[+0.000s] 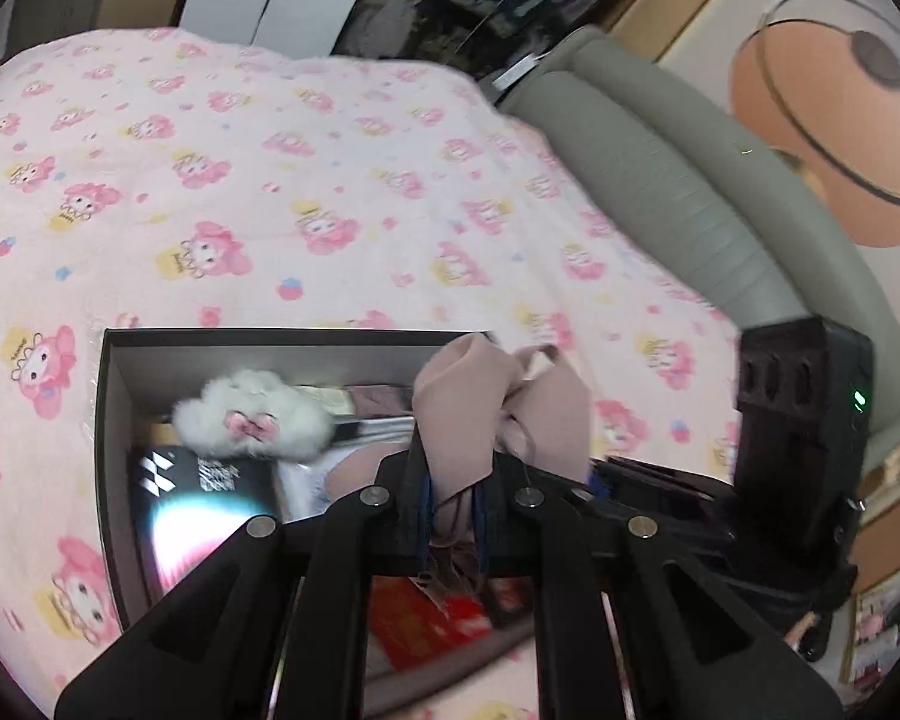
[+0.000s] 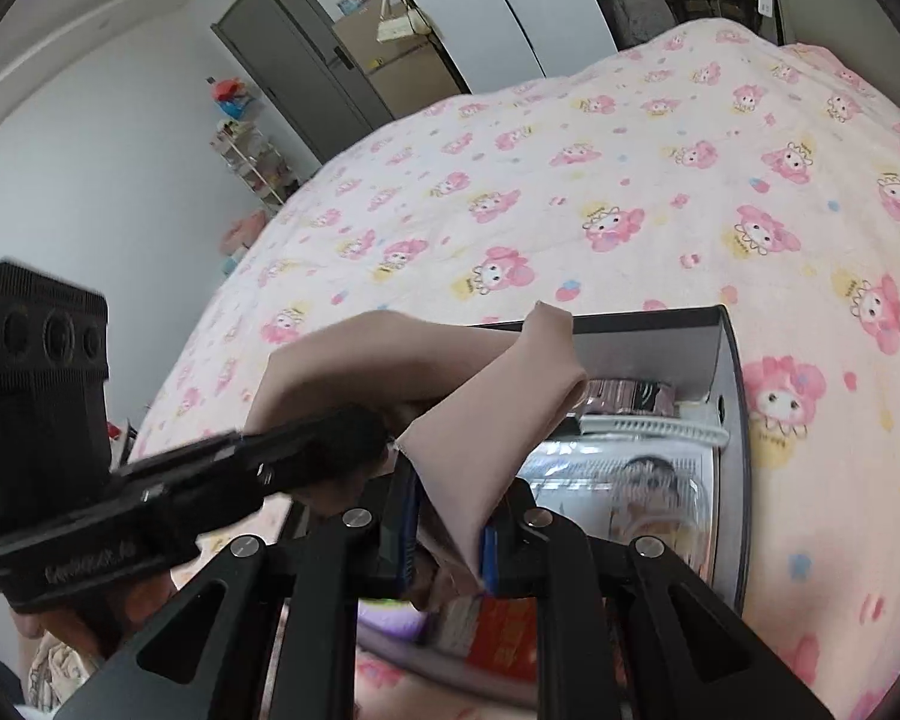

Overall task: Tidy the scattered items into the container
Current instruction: 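Raise the beige cloth over the box rim with the left gripper, then lower the cloth into the box and open the left gripper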

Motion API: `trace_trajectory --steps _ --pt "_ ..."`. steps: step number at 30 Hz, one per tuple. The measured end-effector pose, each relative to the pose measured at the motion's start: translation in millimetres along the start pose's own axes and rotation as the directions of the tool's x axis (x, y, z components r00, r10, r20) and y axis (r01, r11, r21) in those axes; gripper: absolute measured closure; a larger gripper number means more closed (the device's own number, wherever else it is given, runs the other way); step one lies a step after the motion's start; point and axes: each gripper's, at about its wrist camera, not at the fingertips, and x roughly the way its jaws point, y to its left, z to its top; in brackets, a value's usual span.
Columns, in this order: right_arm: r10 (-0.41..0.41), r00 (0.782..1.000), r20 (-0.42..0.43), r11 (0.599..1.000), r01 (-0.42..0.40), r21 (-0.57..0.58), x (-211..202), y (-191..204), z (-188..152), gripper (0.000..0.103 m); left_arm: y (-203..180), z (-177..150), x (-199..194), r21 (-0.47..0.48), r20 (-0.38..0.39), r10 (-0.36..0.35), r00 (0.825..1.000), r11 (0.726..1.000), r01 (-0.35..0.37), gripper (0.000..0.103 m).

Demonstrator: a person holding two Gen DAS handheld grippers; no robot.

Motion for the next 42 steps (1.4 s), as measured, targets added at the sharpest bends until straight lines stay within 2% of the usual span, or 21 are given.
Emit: trace_trajectory --steps 5,9,12,13,14,17,18,20,22,24,26,27,29,30,32,34,36,39,42 --pt "-0.028 0.997 -0.068 0.998 0.032 0.060 34.7 -29.8 -10.1 0.089 29.1 -10.5 30.2 -0.033 -0.042 0.096 0.995 0.995 -0.097 0.094" --pt "-0.071 0.990 -0.125 0.992 0.083 0.098 55.2 -47.7 -20.5 0.089 49.1 -23.7 47.4 -0.036 -0.086 0.192 0.978 0.980 -0.195 0.091" --pt "-0.101 0.981 -0.167 0.985 0.123 0.125 61.5 -51.5 -25.8 0.083 59.1 -24.9 47.0 -0.070 -0.089 0.202 0.975 0.975 -0.209 0.073" --pt "-0.109 0.977 -0.183 0.984 0.132 0.119 63.1 -51.4 -26.2 0.079 61.6 -25.1 44.3 -0.082 -0.085 0.216 0.973 0.971 -0.223 0.057" --pt "-0.133 0.971 -0.198 0.982 0.156 0.108 63.1 -50.9 -27.5 0.076 63.0 -25.8 40.8 -0.086 -0.079 0.242 0.967 0.965 -0.248 0.047" --pt "-0.217 0.957 -0.195 0.969 0.235 0.073 55.6 -50.6 -28.1 0.069 59.8 -29.7 29.9 -0.066 -0.039 0.265 0.963 0.961 -0.267 0.047" --pt "-0.242 0.954 -0.179 0.964 0.257 0.067 51.1 -50.6 -26.9 0.069 57.6 -31.6 30.0 -0.053 -0.040 0.252 0.967 0.966 -0.254 0.048" --pt "-0.250 0.962 -0.113 0.965 0.257 0.056 41.0 -47.0 -22.7 0.069 51.6 -35.9 37.2 -0.025 -0.068 0.199 0.978 0.979 -0.201 0.057" --pt "-0.206 0.975 -0.084 0.978 0.208 0.026 40.2 -41.6 -20.7 0.069 46.9 -39.0 51.5 -0.014 -0.117 0.158 0.981 0.987 -0.161 0.058" --pt "-0.120 0.981 -0.151 0.991 0.127 0.038 51.3 -40.6 -25.0 0.069 50.7 -43.1 69.6 -0.055 -0.201 0.147 0.969 0.985 -0.161 0.058" --pt "-0.041 0.973 -0.226 0.993 0.066 0.101 66.1 -46.8 -32.6 0.069 63.3 -47.8 81.7 -0.124 -0.260 0.132 0.957 0.978 -0.168 0.059" --pt "-0.038 0.968 -0.249 0.991 0.069 0.117 71.2 -50.0 -35.6 0.069 66.9 -48.7 82.4 -0.139 -0.264 0.133 0.955 0.975 -0.174 0.059" --pt "-0.098 0.955 -0.280 0.984 0.135 0.116 80.1 -57.5 -41.0 0.069 71.0 -47.2 76.8 -0.151 -0.251 0.165 0.954 0.967 -0.207 0.055" --pt "-0.123 0.951 -0.283 0.980 0.160 0.114 81.4 -60.6 -41.8 0.070 72.4 -46.1 72.5 -0.145 -0.238 0.211 0.948 0.958 -0.249 0.052" --pt "-0.133 0.952 -0.275 0.978 0.171 0.119 78.3 -63.4 -39.6 0.069 72.9 -47.0 66.5 -0.161 -0.213 0.238 0.947 0.948 -0.275 0.049" --pt "-0.196 0.945 -0.262 0.968 0.229 0.100 74.2 -63.7 -37.3 0.069 76.2 -49.0 62.9 -0.224 -0.203 0.162 0.966 0.952 -0.207 0.049" --pt "-0.226 0.944 -0.240 0.963 0.253 0.089 68.5 -63.0 -36.1 0.069 74.3 -50.5 62.6 -0.245 -0.202 0.101 0.974 0.958 -0.151 0.049" --pt "-0.205 0.956 -0.212 0.967 0.230 0.104 57.4 -59.0 -34.4 0.069 52.2 -51.9 57.7 -0.145 -0.175 0.159 0.972 0.972 -0.185 0.050" --pt "-0.271 0.949 -0.164 0.955 0.286 0.079 37.7 -47.1 -31.3 0.068 31.6 -52.3 41.8 -0.081 -0.129 0.154 0.980 0.983 -0.165 0.050"
